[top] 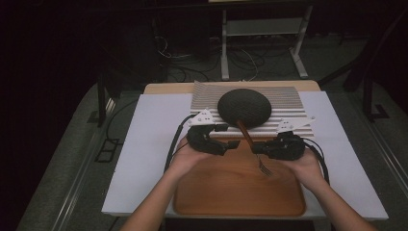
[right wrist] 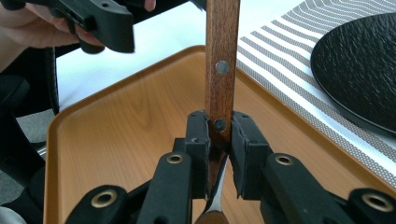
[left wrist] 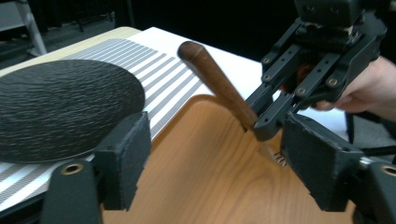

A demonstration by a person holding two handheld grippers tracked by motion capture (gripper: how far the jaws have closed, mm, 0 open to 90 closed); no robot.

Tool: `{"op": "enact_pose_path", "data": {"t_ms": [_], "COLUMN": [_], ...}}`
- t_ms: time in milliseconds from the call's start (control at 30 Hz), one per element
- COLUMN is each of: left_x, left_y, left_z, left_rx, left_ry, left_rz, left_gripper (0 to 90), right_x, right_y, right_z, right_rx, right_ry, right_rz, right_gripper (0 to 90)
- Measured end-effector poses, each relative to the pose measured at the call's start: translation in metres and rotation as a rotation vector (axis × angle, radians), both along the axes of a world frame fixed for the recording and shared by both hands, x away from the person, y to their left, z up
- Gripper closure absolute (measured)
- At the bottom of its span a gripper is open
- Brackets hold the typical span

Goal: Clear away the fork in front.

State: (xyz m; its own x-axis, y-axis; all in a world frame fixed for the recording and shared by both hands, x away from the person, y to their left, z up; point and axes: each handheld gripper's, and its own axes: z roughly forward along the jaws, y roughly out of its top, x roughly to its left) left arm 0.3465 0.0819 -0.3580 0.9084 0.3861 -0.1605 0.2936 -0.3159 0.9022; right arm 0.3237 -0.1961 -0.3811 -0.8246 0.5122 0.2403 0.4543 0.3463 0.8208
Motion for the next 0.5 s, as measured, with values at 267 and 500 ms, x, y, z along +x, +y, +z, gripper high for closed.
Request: {"op": "enact_pose_path", "data": {"t_ms": [267, 500], "left_x": [-0.004, -0.007], "left_y": [-0.009, -0.013], "left_z": [-0.004, -0.006], "left_rx": [-0.015, -0.037], "left_ry": [0.024, 0.042], "left_rz": [0.003, 0.01], "left_gripper": [41.8, 51.7], "right_x": [-0.004, -0.005], "right_y": [0.007, 0.019], "right_z": [0.0, 0.0], "right_rx": [0.006, 0.005], "right_ry": [-0.01, -0.018], "right_rz": [0.017, 0.039], "right_gripper": [77.3, 77.3]}}
